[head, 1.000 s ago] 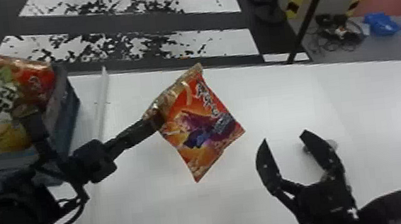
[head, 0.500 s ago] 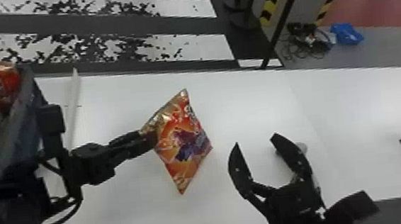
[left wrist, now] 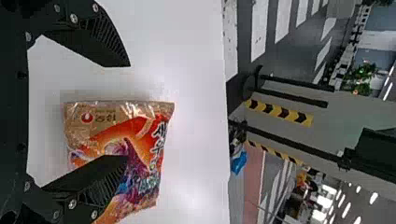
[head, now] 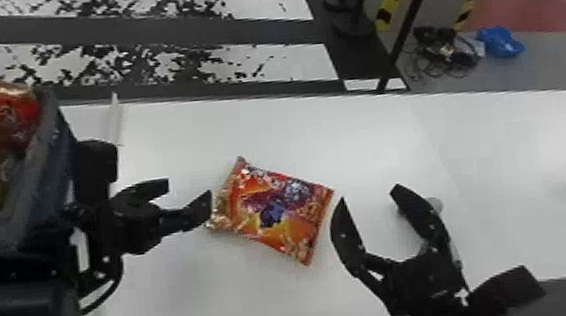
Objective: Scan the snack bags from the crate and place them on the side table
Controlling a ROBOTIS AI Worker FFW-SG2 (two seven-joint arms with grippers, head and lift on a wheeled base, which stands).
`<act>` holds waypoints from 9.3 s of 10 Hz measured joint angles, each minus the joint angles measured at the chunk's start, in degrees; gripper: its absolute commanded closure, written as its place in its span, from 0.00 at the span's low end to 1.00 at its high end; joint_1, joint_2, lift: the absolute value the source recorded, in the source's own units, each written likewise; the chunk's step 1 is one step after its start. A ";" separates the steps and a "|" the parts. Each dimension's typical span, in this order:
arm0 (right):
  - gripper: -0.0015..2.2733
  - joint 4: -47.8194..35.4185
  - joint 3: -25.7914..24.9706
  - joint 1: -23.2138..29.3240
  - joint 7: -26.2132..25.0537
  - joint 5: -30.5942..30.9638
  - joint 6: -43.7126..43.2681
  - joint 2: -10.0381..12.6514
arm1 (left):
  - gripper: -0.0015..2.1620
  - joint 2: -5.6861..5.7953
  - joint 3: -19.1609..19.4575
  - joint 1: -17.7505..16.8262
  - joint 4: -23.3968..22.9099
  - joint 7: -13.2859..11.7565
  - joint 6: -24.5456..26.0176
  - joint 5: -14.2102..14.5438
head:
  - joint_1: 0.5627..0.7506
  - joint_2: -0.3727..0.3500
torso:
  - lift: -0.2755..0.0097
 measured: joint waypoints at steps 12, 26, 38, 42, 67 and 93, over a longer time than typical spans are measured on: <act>0.04 -3.37 -4.78 -12.97 6.40 -7.42 45.24 0.02 | 0.04 0.00 17.33 21.74 -13.77 6.09 -44.43 7.95 | 0.70 0.61 | 0.64; 0.04 17.66 -15.41 -37.12 8.90 -23.01 74.75 -0.58 | 0.04 0.00 17.72 24.36 -13.93 3.12 -42.15 10.31 | 0.70 0.56 | 0.64; 0.97 21.93 -15.19 -39.11 14.74 -22.54 74.78 -0.79 | 0.04 0.00 18.21 24.13 -12.99 2.86 -41.55 10.46 | 0.70 0.60 | 0.64; 0.40 15.29 -14.63 -36.05 15.31 -21.01 76.24 -0.60 | 0.04 0.00 18.19 23.98 -12.88 2.86 -41.37 10.78 | 0.70 0.61 | 0.64; 0.98 15.38 -6.74 -39.39 16.81 -12.11 88.26 -0.32 | 0.04 0.00 19.47 24.19 -12.31 1.46 -40.63 12.77 | 0.70 0.74 | 0.64; 0.00 10.87 32.50 -19.62 -16.61 78.78 59.50 -19.08 | 0.04 0.00 18.83 22.34 -11.65 2.11 -38.30 13.12 | 0.70 0.58 | 0.64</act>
